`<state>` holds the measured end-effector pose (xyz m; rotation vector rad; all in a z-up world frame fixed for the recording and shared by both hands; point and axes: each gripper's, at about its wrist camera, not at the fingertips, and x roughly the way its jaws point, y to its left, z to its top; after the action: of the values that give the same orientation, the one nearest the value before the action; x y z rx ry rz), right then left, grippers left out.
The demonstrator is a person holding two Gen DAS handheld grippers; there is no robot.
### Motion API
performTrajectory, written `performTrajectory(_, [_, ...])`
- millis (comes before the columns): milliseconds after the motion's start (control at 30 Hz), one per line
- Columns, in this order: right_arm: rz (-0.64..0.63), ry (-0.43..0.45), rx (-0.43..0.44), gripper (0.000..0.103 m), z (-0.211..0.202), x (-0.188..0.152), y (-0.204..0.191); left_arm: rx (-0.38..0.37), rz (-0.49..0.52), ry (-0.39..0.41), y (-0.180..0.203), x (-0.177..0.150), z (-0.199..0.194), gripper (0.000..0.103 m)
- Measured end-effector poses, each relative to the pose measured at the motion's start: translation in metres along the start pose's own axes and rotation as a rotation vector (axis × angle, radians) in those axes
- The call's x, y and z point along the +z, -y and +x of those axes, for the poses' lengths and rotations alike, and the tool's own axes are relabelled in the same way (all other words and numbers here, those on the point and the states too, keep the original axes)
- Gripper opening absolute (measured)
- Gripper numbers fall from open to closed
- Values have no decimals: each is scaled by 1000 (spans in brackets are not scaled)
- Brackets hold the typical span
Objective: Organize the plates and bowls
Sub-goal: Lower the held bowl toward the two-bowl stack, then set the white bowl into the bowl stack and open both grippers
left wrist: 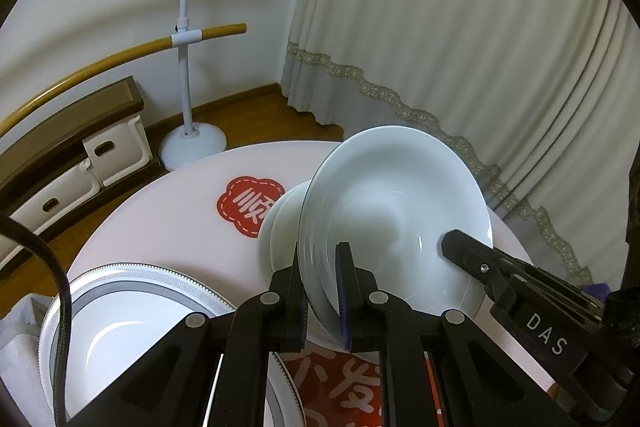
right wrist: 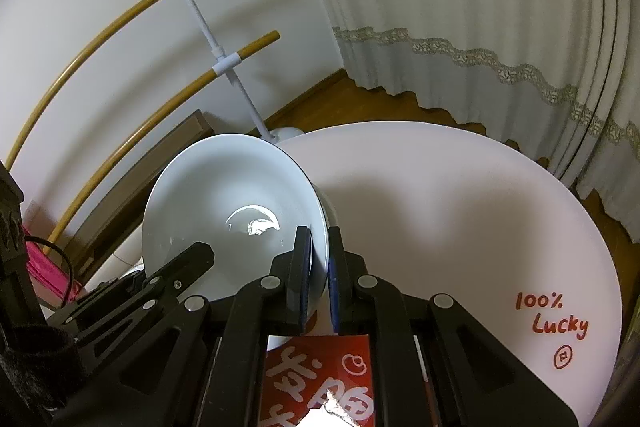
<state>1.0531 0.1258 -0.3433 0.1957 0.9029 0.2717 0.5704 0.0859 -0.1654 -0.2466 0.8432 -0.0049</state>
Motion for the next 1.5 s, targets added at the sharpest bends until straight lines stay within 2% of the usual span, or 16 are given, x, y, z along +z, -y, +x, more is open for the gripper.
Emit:
performTrajectory(400, [28,-13,-40,12,14,1,0,5,17,-3,-1,0,9,9])
performTrajectory(667, [89,-21,-32,12,12,-1,8,-2,28,1,0,1,8,8])
performTrajectory(700, [99,-22,-37,16,12,0,10,-3,32,2,0,1,8,8])
performTrajectory(733, [111,-24,-43,23,13,0,12,-3,32,2,0,1,8,8])
performTrajectory(767, [130,-31,-40,25,14,0,16,-3,32,2,-1,0,8,8])
performTrajectory(900, [212,-57,27,25,19,-3,29,0,30,0,-2,0,8,8])
performTrajectory(1067, [246,-81,100,25,22,-6,31,3,30,-2,-2,1,9,8])
performTrajectory(1200, [244,-82,91,17,24,-5,30,0,29,-9,-5,1,9,9])
performTrajectory(1500, [235,-88,82,17,26,-3,25,-16,30,-16,-8,3,2,14])
